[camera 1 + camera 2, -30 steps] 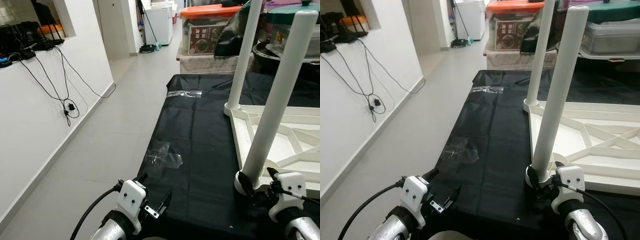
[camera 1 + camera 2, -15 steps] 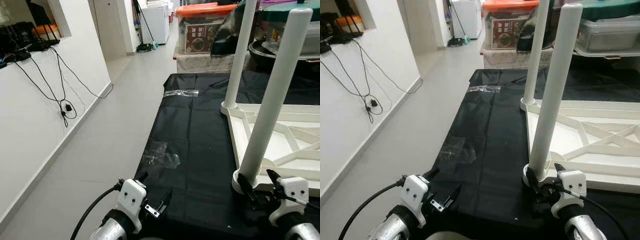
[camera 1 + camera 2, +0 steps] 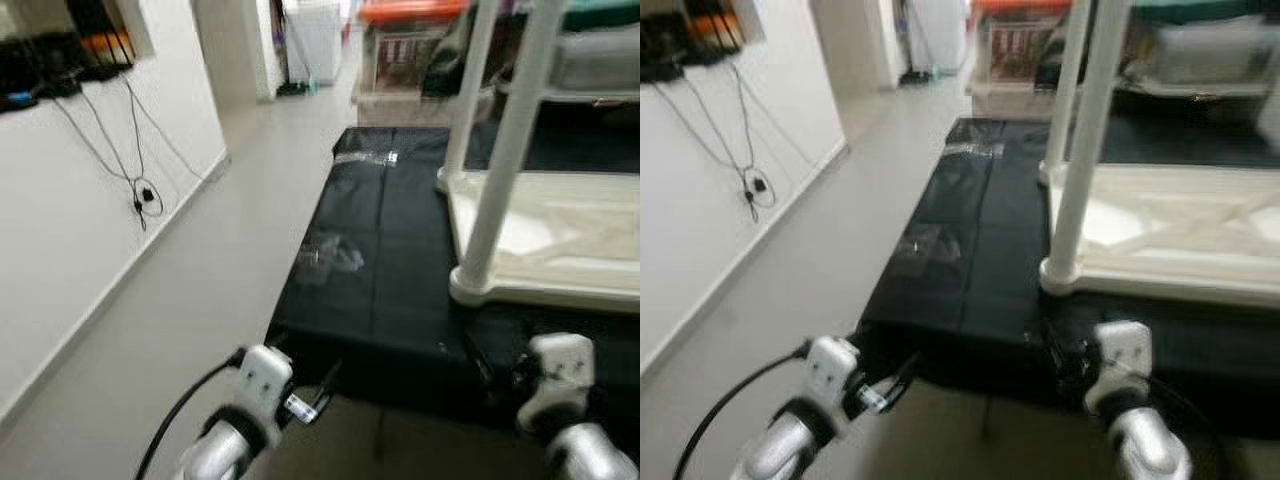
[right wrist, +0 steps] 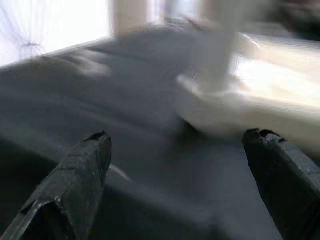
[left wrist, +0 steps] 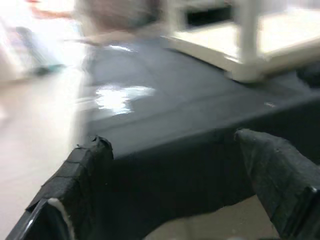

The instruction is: Building children table

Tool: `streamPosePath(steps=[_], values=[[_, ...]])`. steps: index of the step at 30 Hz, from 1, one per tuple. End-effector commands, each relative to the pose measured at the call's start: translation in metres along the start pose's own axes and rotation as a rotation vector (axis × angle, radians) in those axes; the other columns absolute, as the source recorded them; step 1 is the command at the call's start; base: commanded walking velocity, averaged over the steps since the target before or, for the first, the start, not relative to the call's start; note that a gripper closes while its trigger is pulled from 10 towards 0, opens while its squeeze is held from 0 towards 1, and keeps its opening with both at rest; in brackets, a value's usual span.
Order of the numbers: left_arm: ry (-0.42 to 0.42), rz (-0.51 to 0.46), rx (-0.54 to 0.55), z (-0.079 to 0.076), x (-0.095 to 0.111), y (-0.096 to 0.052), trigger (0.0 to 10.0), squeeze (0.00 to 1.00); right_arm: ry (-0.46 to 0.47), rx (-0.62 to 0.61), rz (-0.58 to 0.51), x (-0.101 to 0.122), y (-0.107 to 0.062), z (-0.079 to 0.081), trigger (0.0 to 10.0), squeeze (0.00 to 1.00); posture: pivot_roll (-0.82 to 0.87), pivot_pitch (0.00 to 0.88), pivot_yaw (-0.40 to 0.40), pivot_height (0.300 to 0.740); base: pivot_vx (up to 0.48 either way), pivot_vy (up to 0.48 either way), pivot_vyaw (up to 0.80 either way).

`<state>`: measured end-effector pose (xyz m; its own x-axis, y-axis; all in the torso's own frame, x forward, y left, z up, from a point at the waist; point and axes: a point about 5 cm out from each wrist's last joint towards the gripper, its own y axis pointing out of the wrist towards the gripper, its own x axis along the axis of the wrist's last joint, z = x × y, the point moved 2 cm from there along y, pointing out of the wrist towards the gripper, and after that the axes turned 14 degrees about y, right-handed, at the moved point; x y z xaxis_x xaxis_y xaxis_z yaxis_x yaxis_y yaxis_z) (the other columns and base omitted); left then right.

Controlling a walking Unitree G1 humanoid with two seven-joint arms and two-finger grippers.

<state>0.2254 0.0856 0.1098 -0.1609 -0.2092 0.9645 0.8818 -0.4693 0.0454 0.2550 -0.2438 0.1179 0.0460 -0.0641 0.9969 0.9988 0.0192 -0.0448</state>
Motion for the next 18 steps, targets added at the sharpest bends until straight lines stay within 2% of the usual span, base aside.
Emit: streamPosePath(steps=[1,6,8,9,11,12,14,16,17,18], values=[[0.014,0.056,-0.027,-0.003,-0.011,0.0,10.0,0.0,0.007,0.002,0.035,-0.01,-0.001,0.012,10.0,0.0,-0.13,0.0,0.066,0.74,0.0,0.0,0.0],[0.013,0.063,-0.017,-0.003,-0.011,0.0,10.0,0.0,-0.019,0.003,0.042,-0.007,0.007,0.02,10.0,0.0,-0.14,0.0,0.055,0.74,0.0,0.0,0.0],[0.006,0.069,0.003,-0.002,-0.011,0.002,10.0,0.0,0.045,0.104,-0.01,0.005,0.022,0.053,10.0,0.0,-0.15,0.0,0.061,0.74,0.0,0.0,0.0],[0.006,0.069,0.003,-0.002,-0.011,0.002,10.0,0.0,0.045,0.104,-0.01,0.005,0.022,0.053,10.0,0.0,-0.15,0.0,0.061,0.74,0.0,0.0,0.0],[0.003,0.068,0.029,0.0,-0.011,0.002,10.0,0.0,0.119,0.19,-0.015,0.01,0.03,0.08,10.0,0.0,-0.17,0.0,0.057,0.74,0.0,0.0,0.0],[0.003,0.068,0.029,0.0,-0.011,0.002,10.0,0.0,0.119,0.19,-0.015,0.01,0.03,0.08,10.0,0.0,-0.17,0.0,0.057,0.74,0.0,0.0,0.0],[0.016,0.084,0.035,0.0,-0.011,0.002,10.0,0.0,0.086,0.231,0.013,0.004,0.034,0.099,10.0,0.0,-0.17,0.0,0.065,0.74,0.0,0.0,0.0],[0.02,0.094,0.034,0.0,-0.012,0.002,10.0,0.0,0.084,0.235,0.019,0.002,0.035,0.104,10.0,0.0,-0.17,0.0,0.065,0.74,0.0,0.0,0.0],[0.032,0.093,0.035,0.0,-0.012,0.002,10.0,0.0,0.156,0.267,0.011,0.005,0.038,0.116,10.0,0.0,-0.17,0.0,0.065,0.74,0.0,0.0,0.0],[0.032,0.093,0.035,0.0,-0.012,0.002,10.0,0.0,0.156,0.267,0.011,0.005,0.038,0.116,10.0,0.0,-0.17,0.0,0.065,0.74,0.0,0.0,0.0]])
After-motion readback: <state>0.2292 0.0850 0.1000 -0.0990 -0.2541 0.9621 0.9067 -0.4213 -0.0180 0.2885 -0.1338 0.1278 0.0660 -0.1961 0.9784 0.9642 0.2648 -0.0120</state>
